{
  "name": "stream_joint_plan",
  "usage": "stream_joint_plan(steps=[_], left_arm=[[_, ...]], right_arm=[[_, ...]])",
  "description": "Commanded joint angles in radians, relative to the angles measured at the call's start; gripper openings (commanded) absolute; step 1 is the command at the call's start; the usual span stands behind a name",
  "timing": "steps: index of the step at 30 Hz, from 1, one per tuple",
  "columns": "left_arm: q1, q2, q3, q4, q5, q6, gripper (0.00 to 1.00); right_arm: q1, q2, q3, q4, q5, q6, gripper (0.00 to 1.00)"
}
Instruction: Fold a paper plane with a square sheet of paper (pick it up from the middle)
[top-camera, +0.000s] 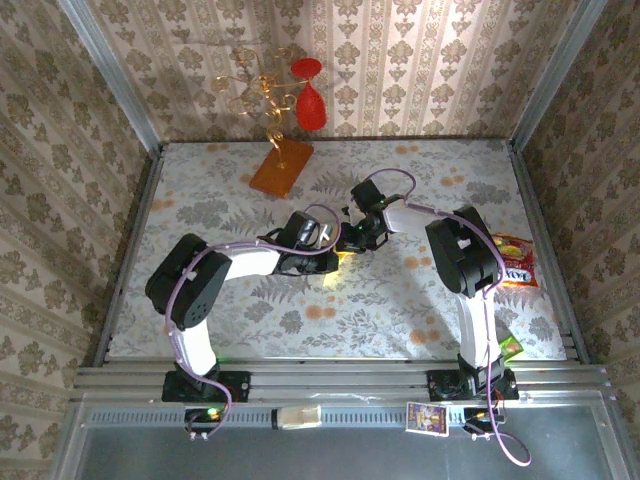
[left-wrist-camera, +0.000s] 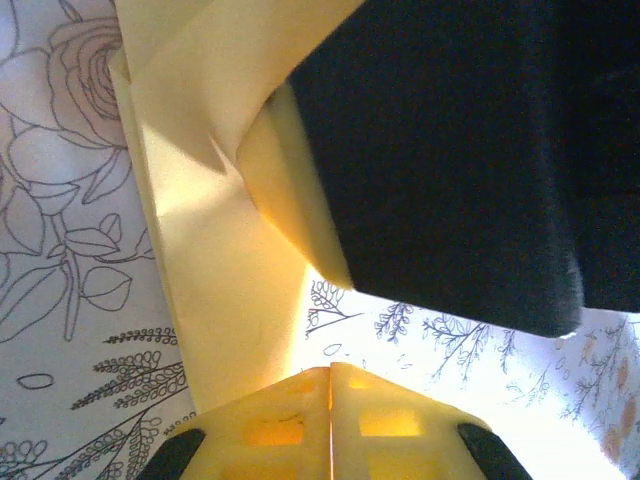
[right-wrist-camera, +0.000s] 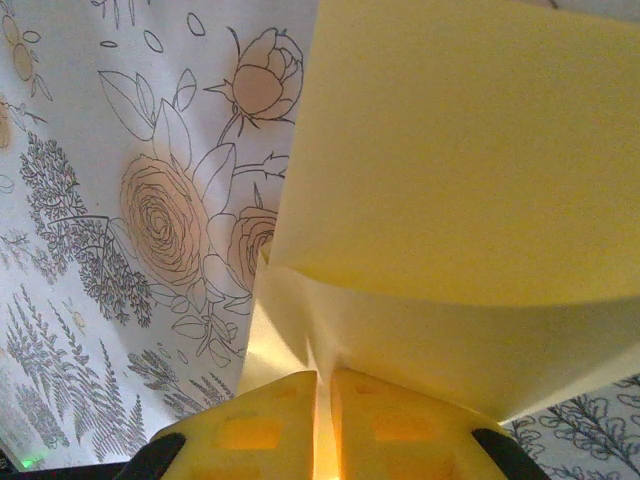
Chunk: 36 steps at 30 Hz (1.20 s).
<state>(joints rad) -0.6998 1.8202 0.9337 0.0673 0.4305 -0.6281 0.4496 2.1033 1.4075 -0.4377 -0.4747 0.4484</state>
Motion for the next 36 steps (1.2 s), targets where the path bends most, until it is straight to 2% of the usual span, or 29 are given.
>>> stream_joint_plan(steps=[1, 36], left_arm=[[0.003, 0.019, -0.015, 0.022, 0.012, -0.012, 0.08], [-0.037, -0.027, -0.071, -0.062, 0.017, -0.028, 0.07]], right_arm=[[0.003, 0.037, 0.012, -0.055, 0.023, -0.005, 0.16], [0.002, 0.081, 0.062, -0.108, 0.065, 0.013, 0.15]])
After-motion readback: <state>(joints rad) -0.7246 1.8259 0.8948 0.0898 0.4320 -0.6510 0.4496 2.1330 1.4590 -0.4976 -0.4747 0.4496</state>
